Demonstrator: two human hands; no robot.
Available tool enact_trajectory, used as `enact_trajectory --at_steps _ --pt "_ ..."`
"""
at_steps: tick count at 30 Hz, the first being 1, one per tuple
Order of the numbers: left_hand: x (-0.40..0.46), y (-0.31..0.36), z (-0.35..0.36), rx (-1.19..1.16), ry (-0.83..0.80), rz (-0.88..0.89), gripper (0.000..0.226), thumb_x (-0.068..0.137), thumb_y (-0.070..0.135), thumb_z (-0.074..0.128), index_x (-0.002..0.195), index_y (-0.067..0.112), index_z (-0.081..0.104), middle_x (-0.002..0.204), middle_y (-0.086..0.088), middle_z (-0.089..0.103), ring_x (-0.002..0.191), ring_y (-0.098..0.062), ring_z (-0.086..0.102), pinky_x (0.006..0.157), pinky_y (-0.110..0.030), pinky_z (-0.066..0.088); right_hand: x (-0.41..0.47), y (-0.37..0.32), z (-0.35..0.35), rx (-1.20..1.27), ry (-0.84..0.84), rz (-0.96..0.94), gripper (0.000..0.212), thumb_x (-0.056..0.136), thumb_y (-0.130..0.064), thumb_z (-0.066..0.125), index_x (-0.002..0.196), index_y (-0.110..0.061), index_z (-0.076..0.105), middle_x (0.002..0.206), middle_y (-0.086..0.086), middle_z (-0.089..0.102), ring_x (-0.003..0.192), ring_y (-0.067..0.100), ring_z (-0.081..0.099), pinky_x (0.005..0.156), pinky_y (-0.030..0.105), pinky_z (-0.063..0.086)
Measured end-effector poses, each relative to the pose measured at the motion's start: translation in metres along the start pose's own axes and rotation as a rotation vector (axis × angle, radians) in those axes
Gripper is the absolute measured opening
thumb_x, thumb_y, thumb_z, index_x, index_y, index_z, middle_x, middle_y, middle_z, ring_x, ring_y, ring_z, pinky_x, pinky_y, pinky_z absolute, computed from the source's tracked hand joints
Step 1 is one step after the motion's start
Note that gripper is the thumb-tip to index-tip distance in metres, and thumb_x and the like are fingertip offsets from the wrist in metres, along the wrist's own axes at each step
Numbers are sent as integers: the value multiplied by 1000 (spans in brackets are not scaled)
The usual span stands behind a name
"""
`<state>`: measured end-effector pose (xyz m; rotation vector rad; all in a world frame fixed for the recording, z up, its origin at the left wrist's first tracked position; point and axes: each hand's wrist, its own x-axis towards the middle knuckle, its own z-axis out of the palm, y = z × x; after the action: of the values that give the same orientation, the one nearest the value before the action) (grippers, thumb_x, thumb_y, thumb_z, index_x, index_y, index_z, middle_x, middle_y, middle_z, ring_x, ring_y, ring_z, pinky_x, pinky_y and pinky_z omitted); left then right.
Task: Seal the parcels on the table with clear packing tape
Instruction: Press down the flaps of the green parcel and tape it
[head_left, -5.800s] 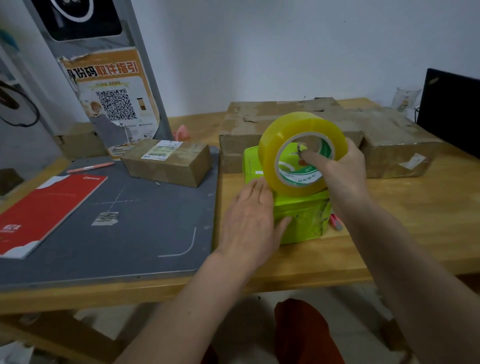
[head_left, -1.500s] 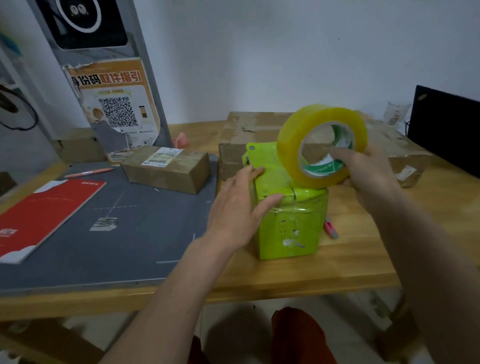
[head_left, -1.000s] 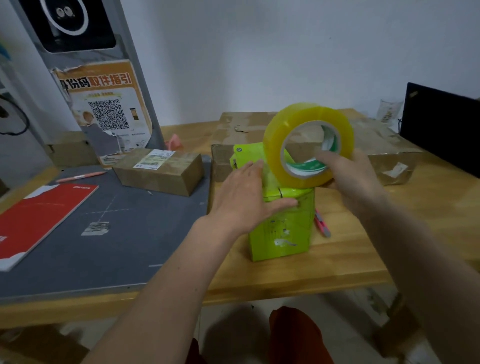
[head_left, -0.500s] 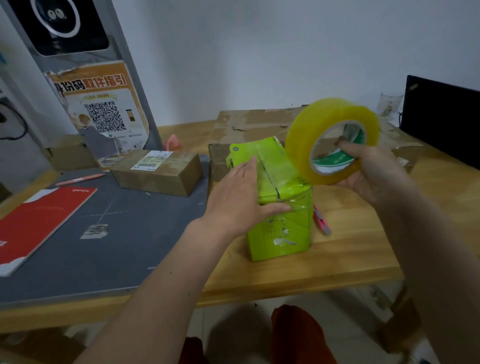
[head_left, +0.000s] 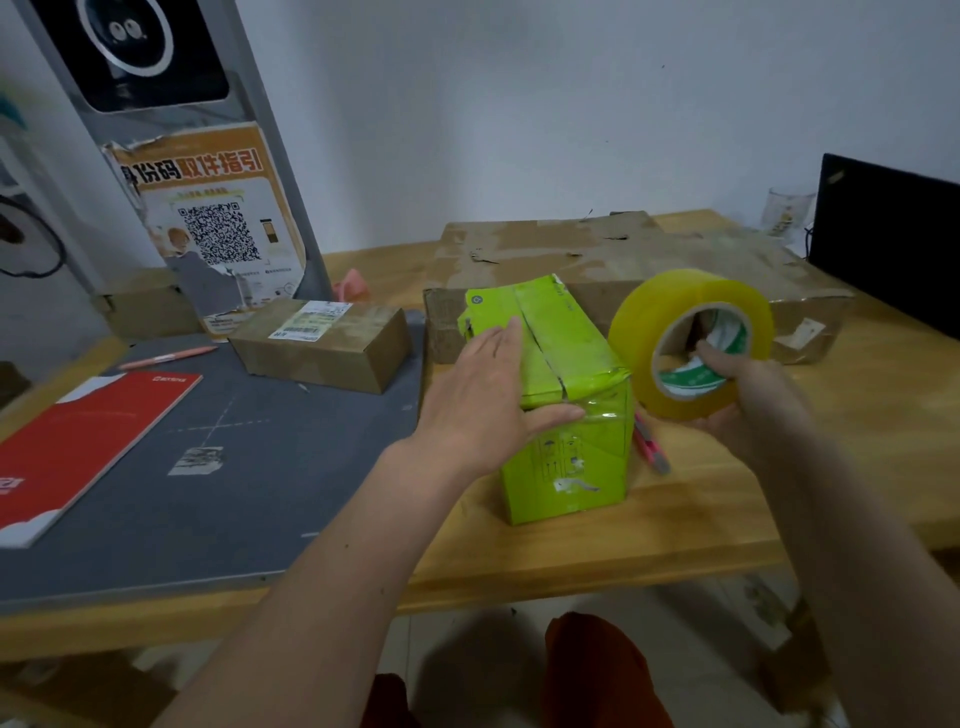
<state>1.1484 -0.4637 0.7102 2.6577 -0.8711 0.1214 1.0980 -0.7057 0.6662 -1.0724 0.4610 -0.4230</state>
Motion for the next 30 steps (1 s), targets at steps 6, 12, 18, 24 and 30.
enact_trajectory --at_steps 6,12,18,24,30 --pt "-5 -17 12 -338 65 -107 106 66 70 65 156 32 25 166 -3 -2 153 -16 2 123 -41 17 -17 3 18 79 -122 6 48 88 -16 63 135 -11 54 126 16 65 106 33 67 66 46 59" --pt "-30 -32 35 -844 266 -233 106 63 72 71 153 32 33 152 7 41 137 -10 43 113 -41 39 -41 -8 69 168 -272 -124 55 85 4 63 134 -18 48 119 12 68 102 28 69 71 44 58" --pt "-49 -37 51 -850 288 -234 108 67 71 74 156 34 25 163 14 9 143 6 12 118 -31 25 -62 10 116 -309 -227 -261 61 73 -23 75 129 -22 51 115 4 68 102 21 68 88 48 56" --pt "-44 -56 44 -922 386 -260 84 49 66 88 123 38 59 124 14 65 120 -5 58 101 -38 50 -81 31 150 -705 -217 -375 38 83 -27 73 112 -11 53 101 -1 62 94 18 60 83 39 51" --pt "-46 -69 38 -955 310 -151 73 62 45 92 117 58 45 120 36 61 116 15 53 89 -7 44 -82 31 156 -849 -251 -390 34 87 -26 67 109 -9 49 102 6 61 97 27 59 83 46 49"
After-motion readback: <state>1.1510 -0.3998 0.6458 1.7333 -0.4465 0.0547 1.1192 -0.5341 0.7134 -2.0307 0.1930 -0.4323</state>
